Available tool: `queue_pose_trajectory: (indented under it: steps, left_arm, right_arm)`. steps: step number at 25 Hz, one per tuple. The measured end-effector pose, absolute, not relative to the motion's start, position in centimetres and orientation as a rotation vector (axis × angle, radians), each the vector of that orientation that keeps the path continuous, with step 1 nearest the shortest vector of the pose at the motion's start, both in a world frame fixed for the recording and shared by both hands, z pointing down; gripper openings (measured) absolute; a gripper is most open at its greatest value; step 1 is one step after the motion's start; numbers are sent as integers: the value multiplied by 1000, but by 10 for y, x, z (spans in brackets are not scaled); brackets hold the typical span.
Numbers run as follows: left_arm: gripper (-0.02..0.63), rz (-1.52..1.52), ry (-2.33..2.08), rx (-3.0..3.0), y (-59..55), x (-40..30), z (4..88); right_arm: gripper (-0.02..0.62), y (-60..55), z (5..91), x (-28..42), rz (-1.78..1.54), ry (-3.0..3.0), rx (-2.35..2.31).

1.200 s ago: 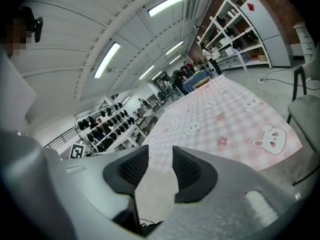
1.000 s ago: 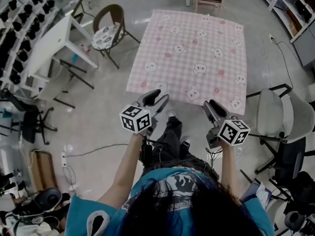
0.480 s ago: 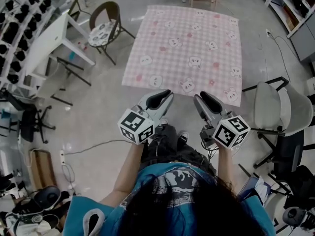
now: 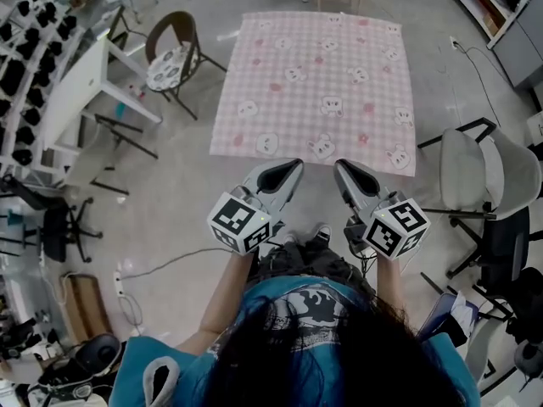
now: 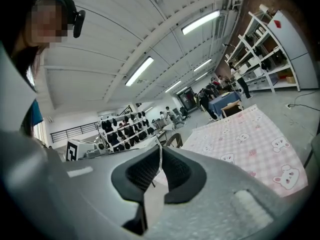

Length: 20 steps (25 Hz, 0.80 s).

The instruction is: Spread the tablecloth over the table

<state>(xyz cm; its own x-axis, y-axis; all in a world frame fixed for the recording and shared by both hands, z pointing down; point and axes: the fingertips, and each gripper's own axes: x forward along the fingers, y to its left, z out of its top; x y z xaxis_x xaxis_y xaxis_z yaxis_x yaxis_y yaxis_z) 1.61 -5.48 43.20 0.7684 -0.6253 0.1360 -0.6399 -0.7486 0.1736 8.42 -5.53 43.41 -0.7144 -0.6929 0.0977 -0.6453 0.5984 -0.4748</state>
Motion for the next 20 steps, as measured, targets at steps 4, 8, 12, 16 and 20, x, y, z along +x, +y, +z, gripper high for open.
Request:
queue_pose_trajectory:
  steps: [4,8,12,16,20]
  left_arm:
    - [15,172,-982,2773,-51,12,438]
    - [15,166,-966,2766,-50,6,443]
    - [15,157,-956,2784,-51,3,439]
    - [15,157,-955,2807,-54,-4,431]
    - [15,148,-946,2821,-55,-8,426]
  right_arm:
    - [2,-53,437,78,-755,2722,-1173]
    - [2,-49,440,67,-733,2759,-1187]
    - [2,-47,438,58,-697,2786,-1175]
    - [2,-48,431,47,-659,2812,-1165]
    - [2,-49,429,41,-636,2827,-1178]
